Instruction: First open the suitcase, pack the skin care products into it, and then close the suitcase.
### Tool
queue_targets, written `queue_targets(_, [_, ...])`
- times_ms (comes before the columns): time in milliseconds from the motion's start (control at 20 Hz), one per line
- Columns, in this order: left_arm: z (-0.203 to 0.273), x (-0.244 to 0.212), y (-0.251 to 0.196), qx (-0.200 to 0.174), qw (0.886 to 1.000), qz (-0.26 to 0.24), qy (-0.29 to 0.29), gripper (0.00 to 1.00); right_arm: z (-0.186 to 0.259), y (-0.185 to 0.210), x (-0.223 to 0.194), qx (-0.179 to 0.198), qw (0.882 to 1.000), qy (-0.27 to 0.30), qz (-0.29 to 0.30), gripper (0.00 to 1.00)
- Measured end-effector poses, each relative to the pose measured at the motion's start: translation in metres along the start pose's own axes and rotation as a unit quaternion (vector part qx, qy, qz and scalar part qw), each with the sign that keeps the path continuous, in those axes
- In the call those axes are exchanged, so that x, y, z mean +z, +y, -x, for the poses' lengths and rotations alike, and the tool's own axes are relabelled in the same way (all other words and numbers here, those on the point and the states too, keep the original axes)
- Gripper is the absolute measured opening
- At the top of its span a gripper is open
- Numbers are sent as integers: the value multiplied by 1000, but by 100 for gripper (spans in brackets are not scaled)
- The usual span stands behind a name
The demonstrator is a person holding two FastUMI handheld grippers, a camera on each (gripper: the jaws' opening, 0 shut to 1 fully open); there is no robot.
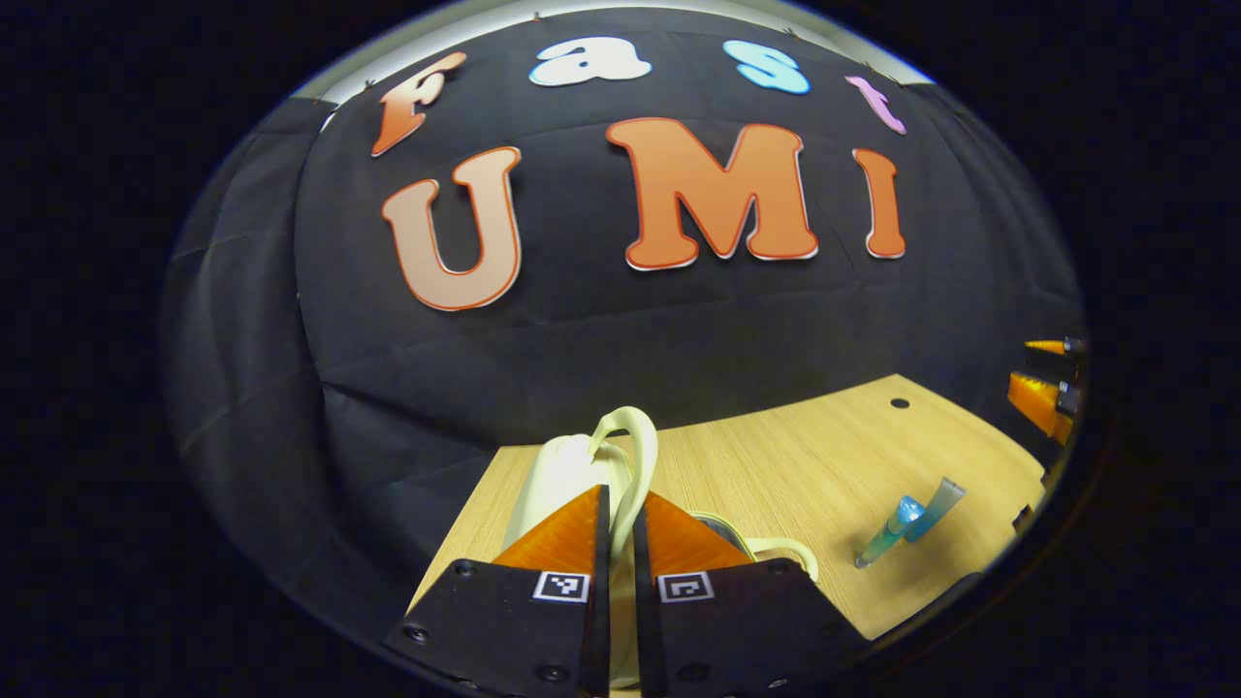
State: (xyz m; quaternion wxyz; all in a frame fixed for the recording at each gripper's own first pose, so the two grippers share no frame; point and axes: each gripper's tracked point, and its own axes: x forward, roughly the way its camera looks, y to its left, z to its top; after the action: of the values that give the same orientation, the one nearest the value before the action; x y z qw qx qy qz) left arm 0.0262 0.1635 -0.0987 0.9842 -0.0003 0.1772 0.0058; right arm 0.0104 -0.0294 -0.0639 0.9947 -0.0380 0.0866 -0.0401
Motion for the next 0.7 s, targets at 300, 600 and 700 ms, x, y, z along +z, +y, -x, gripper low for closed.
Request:
queue_targets(300, [8,11,68,23,994,101,-25,11,-3,11,2,-1,1000,0,6,96])
queue_targets(600, [10,-5,157,86,983,159,-28,1,-10,27,5,0,1000,3,9,96])
queue_targets(700, [14,-17,183,97,980,171,-20,1,-12,36,4,1,1000,5,12,96])
